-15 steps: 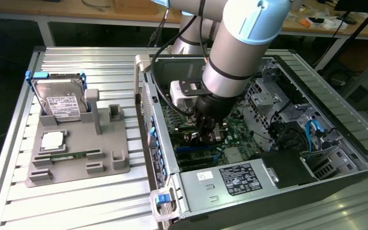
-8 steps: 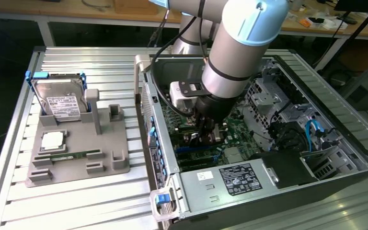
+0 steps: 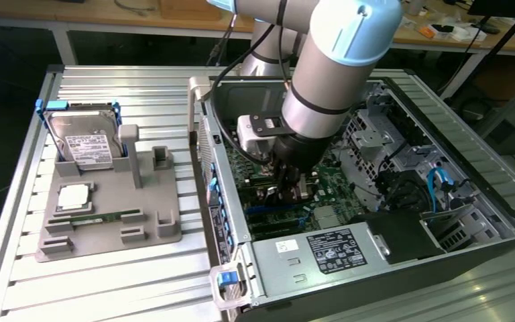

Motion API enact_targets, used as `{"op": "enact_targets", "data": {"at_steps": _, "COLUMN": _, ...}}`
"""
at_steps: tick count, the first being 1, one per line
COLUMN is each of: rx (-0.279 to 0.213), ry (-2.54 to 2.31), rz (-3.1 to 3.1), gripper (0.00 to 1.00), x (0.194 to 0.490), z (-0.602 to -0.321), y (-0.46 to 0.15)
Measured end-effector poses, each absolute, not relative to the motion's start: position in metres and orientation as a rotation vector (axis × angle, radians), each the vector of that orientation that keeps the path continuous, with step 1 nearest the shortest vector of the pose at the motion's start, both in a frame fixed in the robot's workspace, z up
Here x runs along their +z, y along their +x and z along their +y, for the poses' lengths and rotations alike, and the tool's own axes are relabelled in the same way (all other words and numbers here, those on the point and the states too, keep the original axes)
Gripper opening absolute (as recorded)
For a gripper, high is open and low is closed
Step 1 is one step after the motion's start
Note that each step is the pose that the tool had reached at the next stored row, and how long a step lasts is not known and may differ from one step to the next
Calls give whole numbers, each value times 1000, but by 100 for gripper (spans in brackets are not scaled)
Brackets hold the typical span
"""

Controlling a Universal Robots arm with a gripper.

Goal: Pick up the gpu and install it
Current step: 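Insert the gpu into the slot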

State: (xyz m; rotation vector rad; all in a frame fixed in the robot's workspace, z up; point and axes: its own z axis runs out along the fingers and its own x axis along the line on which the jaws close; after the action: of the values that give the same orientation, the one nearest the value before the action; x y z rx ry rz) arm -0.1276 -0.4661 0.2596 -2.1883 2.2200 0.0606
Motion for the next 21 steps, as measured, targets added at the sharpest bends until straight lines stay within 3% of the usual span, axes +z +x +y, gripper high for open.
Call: {"op": "enact_targets", "data": {"at_steps": 21, "rx": 62, "ry": -2189, "rz": 2220, "gripper": 27, "x": 258, "z": -466, "y": -128}}
